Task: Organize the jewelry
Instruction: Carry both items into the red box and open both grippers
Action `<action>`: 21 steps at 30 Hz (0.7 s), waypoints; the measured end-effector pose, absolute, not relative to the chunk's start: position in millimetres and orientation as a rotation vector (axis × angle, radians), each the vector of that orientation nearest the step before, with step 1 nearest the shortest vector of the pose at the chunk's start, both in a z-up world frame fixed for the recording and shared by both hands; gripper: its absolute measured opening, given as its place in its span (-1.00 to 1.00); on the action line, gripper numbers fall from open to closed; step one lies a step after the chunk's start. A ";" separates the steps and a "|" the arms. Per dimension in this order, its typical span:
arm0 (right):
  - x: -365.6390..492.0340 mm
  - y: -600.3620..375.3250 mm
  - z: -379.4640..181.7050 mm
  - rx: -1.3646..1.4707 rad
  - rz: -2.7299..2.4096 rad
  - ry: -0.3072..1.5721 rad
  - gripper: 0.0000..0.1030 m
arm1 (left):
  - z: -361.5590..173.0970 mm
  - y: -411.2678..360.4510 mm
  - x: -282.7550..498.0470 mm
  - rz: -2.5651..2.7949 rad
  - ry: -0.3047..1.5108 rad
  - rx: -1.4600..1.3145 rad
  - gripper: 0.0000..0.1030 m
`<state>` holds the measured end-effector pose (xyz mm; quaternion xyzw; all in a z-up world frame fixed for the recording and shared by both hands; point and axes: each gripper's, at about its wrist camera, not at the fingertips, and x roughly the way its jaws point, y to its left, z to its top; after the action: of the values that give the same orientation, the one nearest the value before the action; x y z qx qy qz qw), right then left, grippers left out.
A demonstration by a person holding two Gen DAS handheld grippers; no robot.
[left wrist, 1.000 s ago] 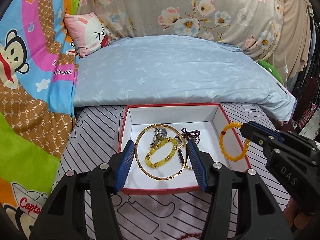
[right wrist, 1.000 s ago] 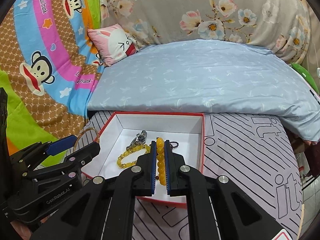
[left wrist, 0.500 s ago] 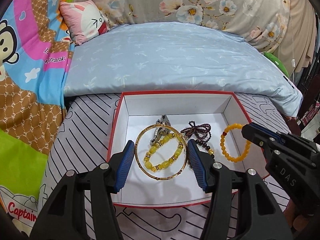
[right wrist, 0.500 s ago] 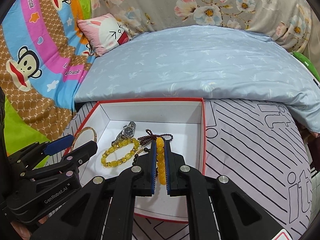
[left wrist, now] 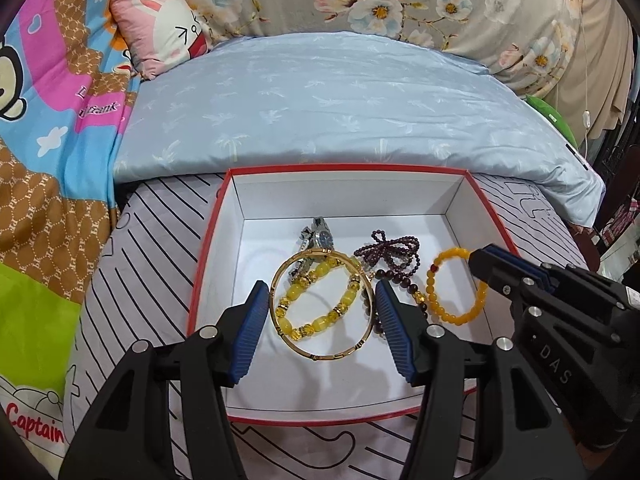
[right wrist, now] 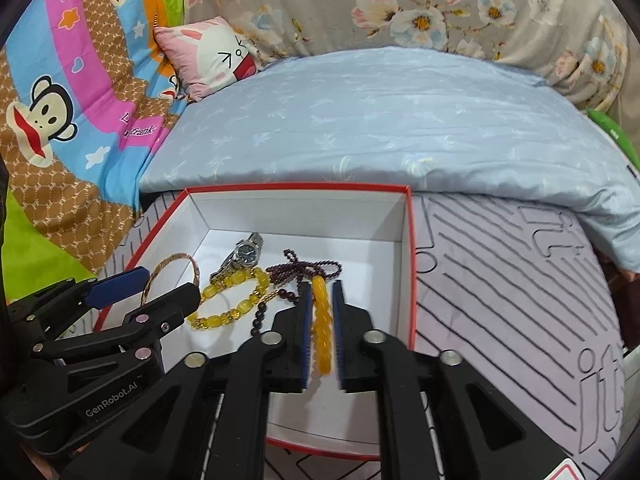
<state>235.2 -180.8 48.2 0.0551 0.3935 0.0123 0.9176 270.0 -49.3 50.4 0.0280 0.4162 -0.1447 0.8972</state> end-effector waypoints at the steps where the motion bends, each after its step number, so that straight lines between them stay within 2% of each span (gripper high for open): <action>1: 232.9 -180.8 50.3 0.112 0.022 0.800 -0.41 | 50.9 -48.6 269.6 -0.291 0.859 0.053 0.17; 2: 229.8 -181.7 53.2 0.116 0.018 0.787 -0.29 | 51.9 -47.6 268.6 -0.291 0.854 0.048 0.25; 3: 227.2 -182.0 55.0 0.117 0.016 0.780 -0.29 | 53.0 -47.2 267.5 -0.290 0.848 0.046 0.25; 21: 184.0 -185.6 67.0 0.168 0.037 0.777 -0.28 | 65.1 -44.5 234.6 -0.276 0.829 0.056 0.25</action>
<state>184.0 -185.6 67.0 0.0819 0.3783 0.0180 0.9219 234.6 -44.5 65.1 0.0270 0.4014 -0.1337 0.9057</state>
